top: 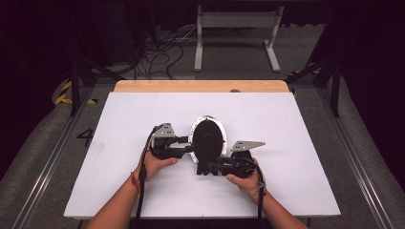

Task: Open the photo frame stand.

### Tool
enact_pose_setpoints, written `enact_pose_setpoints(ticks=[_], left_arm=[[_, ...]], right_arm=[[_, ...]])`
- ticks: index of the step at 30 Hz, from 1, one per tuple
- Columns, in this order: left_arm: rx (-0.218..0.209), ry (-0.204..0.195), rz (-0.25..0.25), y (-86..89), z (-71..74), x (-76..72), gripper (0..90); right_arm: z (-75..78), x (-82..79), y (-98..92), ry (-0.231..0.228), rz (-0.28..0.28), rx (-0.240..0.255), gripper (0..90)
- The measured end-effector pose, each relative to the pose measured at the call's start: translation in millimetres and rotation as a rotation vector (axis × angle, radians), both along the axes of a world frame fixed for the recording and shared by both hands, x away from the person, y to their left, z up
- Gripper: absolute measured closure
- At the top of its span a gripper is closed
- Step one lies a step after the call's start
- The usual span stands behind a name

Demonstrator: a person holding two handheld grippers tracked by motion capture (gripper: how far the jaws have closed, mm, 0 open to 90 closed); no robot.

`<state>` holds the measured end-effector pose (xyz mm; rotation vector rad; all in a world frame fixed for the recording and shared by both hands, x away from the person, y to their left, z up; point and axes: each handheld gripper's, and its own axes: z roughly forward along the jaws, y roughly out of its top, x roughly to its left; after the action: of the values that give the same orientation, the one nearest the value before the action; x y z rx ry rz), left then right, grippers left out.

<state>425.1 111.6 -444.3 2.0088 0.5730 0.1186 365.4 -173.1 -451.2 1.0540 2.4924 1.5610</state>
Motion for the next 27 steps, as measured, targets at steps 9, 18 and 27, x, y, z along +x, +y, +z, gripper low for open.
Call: enact_pose_setpoints(ticks=[9,18,27], left_arm=[[0.004,0.066,-0.024,-5.5,-7.4,3.3,35.5],[0.010,0.065,-0.058,-9.0,-6.7,0.8,48.0],[0.020,-0.017,-0.042,-10.1,4.5,-7.9,57.2]], right_arm=[[3.0,-2.9,3.4,-0.053,0.023,-0.039,65.9],[2.4,-2.3,2.3,-0.041,0.017,-0.030,65.6],[1.1,-1.1,-0.7,-0.041,0.001,-0.055,65.3]])
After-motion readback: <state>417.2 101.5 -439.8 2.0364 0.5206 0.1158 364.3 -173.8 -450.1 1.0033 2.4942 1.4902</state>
